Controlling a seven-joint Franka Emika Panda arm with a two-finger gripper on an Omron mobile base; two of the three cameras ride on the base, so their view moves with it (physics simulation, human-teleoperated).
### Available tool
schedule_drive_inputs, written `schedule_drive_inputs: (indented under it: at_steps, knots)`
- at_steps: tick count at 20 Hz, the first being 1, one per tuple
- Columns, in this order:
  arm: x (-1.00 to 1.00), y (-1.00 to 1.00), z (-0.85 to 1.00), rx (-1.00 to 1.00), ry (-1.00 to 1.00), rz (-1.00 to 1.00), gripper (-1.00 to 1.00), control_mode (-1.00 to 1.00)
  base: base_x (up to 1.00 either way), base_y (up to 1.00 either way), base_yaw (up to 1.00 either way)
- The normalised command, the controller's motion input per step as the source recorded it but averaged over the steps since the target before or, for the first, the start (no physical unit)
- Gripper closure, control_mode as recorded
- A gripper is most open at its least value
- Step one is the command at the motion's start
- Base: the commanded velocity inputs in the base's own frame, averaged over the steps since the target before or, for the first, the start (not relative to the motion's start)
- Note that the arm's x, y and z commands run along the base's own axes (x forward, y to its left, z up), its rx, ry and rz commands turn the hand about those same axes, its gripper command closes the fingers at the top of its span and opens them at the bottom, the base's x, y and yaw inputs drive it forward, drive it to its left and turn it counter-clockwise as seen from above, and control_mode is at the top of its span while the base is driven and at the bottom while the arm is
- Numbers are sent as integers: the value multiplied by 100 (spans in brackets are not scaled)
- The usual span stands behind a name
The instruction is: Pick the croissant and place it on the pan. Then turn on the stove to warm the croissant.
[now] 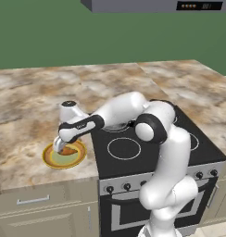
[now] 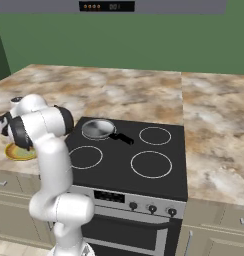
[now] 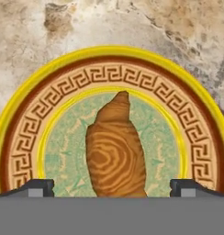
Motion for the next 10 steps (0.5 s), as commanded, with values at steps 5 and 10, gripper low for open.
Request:
schedule_drive_inputs:
  at_steps: [5, 10]
  knots:
    - [25, 13, -24, -3, 5, 0, -100, -100, 0, 0, 0]
    - [4, 7, -31, -1, 6, 0, -100, -100, 0, 0, 0]
